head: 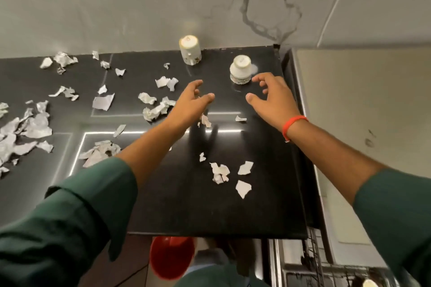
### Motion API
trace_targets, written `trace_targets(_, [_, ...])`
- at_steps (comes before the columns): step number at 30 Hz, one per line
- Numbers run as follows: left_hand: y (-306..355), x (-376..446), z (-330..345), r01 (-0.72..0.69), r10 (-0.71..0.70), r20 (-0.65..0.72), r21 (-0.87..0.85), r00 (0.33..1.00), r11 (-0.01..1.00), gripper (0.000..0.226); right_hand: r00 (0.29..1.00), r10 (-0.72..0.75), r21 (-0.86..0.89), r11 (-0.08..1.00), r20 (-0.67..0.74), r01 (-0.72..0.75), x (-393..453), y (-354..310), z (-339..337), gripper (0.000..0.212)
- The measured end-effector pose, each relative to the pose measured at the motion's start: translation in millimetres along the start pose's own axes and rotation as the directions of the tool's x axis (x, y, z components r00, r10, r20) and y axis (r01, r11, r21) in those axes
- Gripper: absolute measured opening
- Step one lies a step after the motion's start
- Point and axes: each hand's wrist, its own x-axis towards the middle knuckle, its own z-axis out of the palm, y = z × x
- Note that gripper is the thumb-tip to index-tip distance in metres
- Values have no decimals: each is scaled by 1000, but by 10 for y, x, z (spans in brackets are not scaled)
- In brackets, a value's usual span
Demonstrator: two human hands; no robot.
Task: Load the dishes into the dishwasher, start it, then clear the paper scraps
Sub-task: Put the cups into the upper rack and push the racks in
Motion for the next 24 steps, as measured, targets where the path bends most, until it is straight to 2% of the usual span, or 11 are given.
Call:
trace_targets(5, [95, 511, -182, -14, 17, -30, 89, 999, 996, 65, 999, 29, -48, 998, -15, -30, 609, -94, 221, 50])
trace_targets(13, [117, 959, -237, -16, 19, -23, 143, 1000, 990, 64, 980, 197, -156, 968, -7, -195, 1269, -68, 478, 81])
trace_targets(16, [93, 989, -203, -30, 30, 2, 157, 1000, 987, 65, 972, 235, -169, 959, 10, -230, 1354, 37, 542, 73])
trace_targets(24, [156, 998, -114, -49, 44, 40, 140, 998, 989, 64, 983, 167, -38, 985, -77, -170, 1282, 131, 540, 59])
